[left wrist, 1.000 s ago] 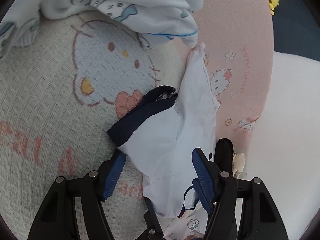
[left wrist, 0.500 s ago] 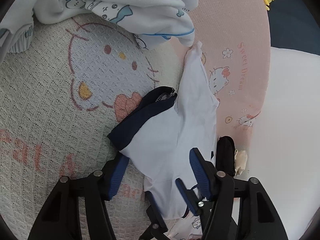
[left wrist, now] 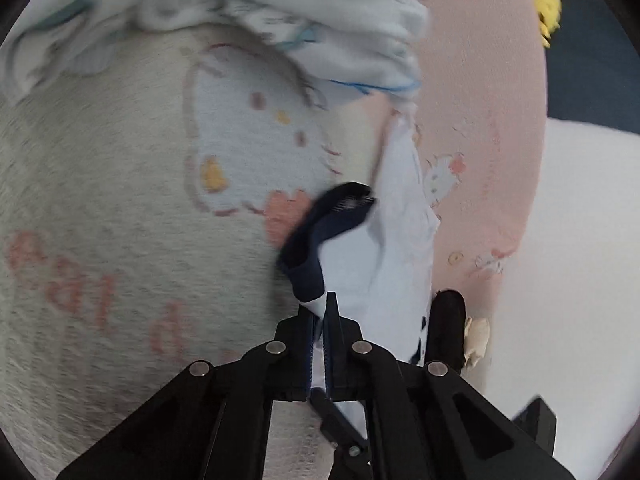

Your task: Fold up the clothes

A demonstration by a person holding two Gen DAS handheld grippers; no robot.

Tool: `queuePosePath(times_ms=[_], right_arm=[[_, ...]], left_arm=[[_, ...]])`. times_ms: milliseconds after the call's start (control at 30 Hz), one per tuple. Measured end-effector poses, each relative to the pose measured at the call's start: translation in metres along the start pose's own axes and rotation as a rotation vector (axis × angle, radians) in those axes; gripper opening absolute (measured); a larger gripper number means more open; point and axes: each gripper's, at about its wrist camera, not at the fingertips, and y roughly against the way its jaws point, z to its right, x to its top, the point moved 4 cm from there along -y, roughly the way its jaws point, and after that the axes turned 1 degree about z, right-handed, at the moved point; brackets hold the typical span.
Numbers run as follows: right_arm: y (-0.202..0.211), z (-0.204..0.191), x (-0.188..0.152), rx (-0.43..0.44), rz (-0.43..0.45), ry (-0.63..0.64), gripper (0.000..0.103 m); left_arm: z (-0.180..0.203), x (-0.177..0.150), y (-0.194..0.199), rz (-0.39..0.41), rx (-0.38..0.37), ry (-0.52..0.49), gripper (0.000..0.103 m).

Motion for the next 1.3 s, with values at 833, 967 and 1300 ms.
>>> queuePosePath(times_ms=[833, 967, 1300], right_arm=[[0.02, 0.142, -0.023, 0.232, -0.048, -0.548, 0.059], [0.02, 0.159, -0.03, 0.376, -0.038, -0.697, 0.059], [0.015, 0.16, -0.026, 0.479, -0.048, -0.758, 0.063]], left_arm=[[0.082, -0.033, -0.055, -0.148, -0.03, -0.179, 0.003], [0.087, -0.041, -0.064, -0.168, 0.003, -0.213, 0.003], [0.103, -0.065, -0.089, -0.216, 0.067, -0.297, 0.003]])
